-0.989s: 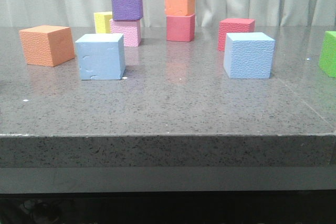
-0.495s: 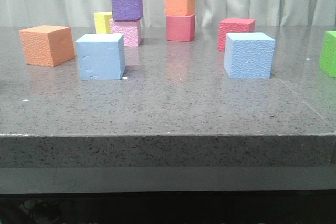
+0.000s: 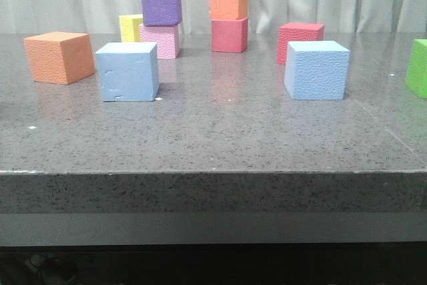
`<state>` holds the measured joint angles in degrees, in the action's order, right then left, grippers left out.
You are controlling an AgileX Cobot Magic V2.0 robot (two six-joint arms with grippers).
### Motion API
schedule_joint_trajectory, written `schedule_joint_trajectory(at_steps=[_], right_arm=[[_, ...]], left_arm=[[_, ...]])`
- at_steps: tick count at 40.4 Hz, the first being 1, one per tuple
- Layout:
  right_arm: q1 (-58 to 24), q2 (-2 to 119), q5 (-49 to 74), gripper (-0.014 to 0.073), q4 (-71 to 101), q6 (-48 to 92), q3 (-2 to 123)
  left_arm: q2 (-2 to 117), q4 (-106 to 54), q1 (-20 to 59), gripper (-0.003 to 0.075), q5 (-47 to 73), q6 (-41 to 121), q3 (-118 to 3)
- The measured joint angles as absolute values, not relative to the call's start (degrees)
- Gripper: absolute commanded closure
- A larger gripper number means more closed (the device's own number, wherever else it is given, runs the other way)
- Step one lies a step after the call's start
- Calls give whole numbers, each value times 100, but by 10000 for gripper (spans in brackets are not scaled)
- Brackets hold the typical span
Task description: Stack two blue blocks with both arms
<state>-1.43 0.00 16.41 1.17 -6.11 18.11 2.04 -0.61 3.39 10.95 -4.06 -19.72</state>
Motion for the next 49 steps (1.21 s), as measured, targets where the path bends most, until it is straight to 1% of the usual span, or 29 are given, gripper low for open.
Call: schedule_joint_trajectory(at_steps=[8, 13, 23, 33, 34, 36, 38, 39, 41, 43, 44, 45, 47, 49], right_arm=[[-143, 858, 2482, 661, 75, -611, 2882], [-143, 1557, 3030, 661, 63, -611, 3363], [-143, 2719, 3450, 661, 0, -611, 3509], [-143, 3338, 3487, 661, 0, -611, 3509], [-143, 3367, 3520, 661, 0, -611, 3509], [-143, 3411, 3541, 650, 0, -611, 3509], [-143, 3435, 3590, 606, 0, -590, 3509], [-143, 3433, 3604, 564, 0, -577, 3509], [-143, 3437, 3663, 428, 0, -555, 3509], [-143, 3437, 3714, 256, 0, -543, 3509], [-143, 3437, 3713, 179, 0, -532, 3509], [-143, 3437, 3713, 110, 0, -522, 3509], [-143, 3437, 3713, 10, 0, -520, 3509], [-143, 3437, 3737, -59, 0, -520, 3509]], left_arm=[[1184, -61, 339, 739, 2577, -406, -3477], [1744, -61, 339, 739, 3101, -406, -3946], [2461, -72, 339, 739, 3334, -406, -4010], [2774, -81, 339, 736, 3371, -406, -3999], [2789, -81, 339, 733, 3384, -406, -3990], [2813, -81, 339, 701, 3383, -406, -3990], [2813, -51, 339, 622, 3383, -406, -3990], [2813, 0, 339, 581, 3383, -406, -3990], [2813, 0, 339, 439, 3383, -406, -3990], [2813, 32, 339, 297, 3383, -406, -3990], [2813, 32, 339, 245, 3383, -406, -3990], [2813, 32, 339, 205, 3383, -406, -3990], [2813, 41, 339, 164, 3383, -406, -3990], [2813, 41, 339, 158, 3383, -406, -3990]])
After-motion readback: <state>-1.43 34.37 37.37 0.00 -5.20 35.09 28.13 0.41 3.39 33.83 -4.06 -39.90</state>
